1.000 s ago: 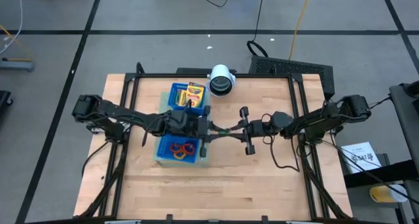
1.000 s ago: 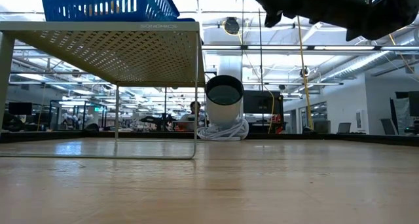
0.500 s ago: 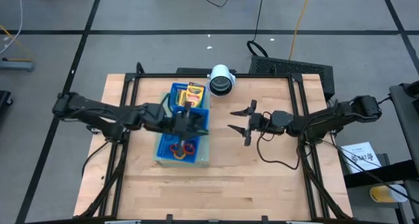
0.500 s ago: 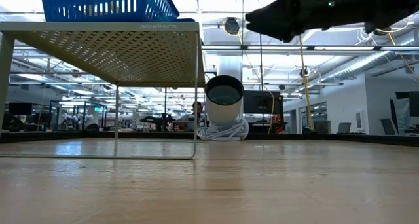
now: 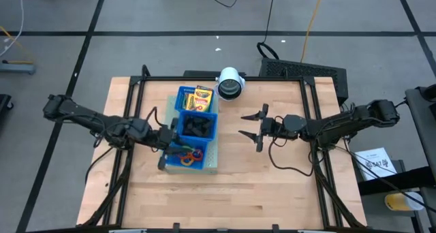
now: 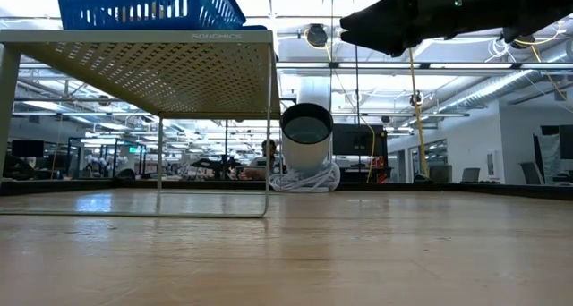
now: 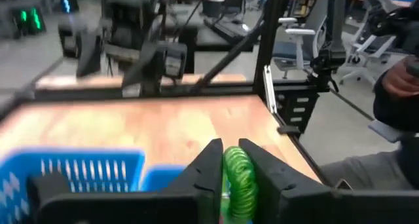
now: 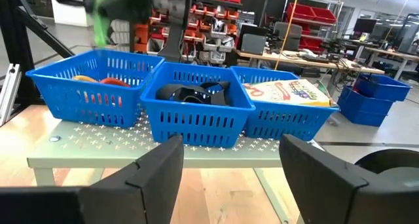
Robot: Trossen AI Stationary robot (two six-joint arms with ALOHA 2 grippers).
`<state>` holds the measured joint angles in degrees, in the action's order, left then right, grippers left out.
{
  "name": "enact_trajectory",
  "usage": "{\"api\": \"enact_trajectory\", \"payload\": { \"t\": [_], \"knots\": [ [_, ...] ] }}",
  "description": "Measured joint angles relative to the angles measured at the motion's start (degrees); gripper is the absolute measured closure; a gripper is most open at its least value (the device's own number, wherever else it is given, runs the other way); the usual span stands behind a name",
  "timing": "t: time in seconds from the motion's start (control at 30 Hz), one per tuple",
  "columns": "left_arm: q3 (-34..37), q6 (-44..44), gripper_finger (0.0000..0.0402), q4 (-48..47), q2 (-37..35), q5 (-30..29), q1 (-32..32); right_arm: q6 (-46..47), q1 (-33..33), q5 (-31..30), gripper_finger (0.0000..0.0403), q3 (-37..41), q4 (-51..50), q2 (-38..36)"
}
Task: Pick & Place Office Desk Supplies
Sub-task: Put the green spring rubber band into the bottom blue bin on the shelf, then return to Home Position
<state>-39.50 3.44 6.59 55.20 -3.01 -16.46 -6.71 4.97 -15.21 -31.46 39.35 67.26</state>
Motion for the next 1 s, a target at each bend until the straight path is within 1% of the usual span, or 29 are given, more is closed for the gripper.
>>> {"api": "enact_trajectory", "payload": {
  "t": [0.1, 0.23, 0.4, 0.5, 0.6, 0.67, 0.77, 0.87, 0.93, 1.0],
  "knots": [
    [2.4, 4.4, 0.0319, 0.6, -0.6, -0.4, -0.5, 0.0, 0.0, 0.0, 0.0162, 0.0, 0.0, 0.0],
    [2.7, 10.2, 0.0265, 0.8, -0.4, -3.3, -0.5, 0.2, 0.0, 0.0, 0.0159, 0.0, 0.0, 0.0],
    [2.7, 10.1, 0.0199, 0.4, -0.9, -3.6, -0.1, 1.5, 0.0, 0.1, 0.0161, 0.0, -0.4, 0.0],
    [2.2, 10.5, 0.0171, -3.1, -6.0, 0.6, 0.0, 1.5, 0.0, 0.2, 0.0163, 0.0, -1.2, -0.5],
    [0.5, 9.5, 0.0153, -12.8, -13.2, 5.8, 0.4, 1.4, 0.0, 0.2, 0.0164, 0.1, -5.4, -4.1],
    [0.5, 8.5, 0.0144, -16.9, -18.3, 6.8, 0.5, 0.5, 0.0, 0.2, 0.0164, 0.1, -10.6, -7.8],
    [0.2, 6.1, 0.0136, -20.5, -25.6, 5.6, 0.5, 0.4, 0.0, 0.2, 0.0163, 0.1, -16.8, -14.1],
    [0.2, 0.2, 0.0134, -23.2, -31.7, 0.4, 0.8, 0.2, 0.0, 0.2, 0.0164, 0.1, -21.3, -20.3],
    [0.3, -3.0, 0.0133, -23.2, -34.2, -2.4, 0.8, -2.5, 0.0, -0.7, 0.0165, 0.0, -25.9, -24.0],
    [1.4, -3.8, 0.0133, -23.2, -35.9, -2.4, 0.8, -1.9, 0.0, -2.0, 0.0165, 0.0, -31.8, -26.8]
  ]
}}
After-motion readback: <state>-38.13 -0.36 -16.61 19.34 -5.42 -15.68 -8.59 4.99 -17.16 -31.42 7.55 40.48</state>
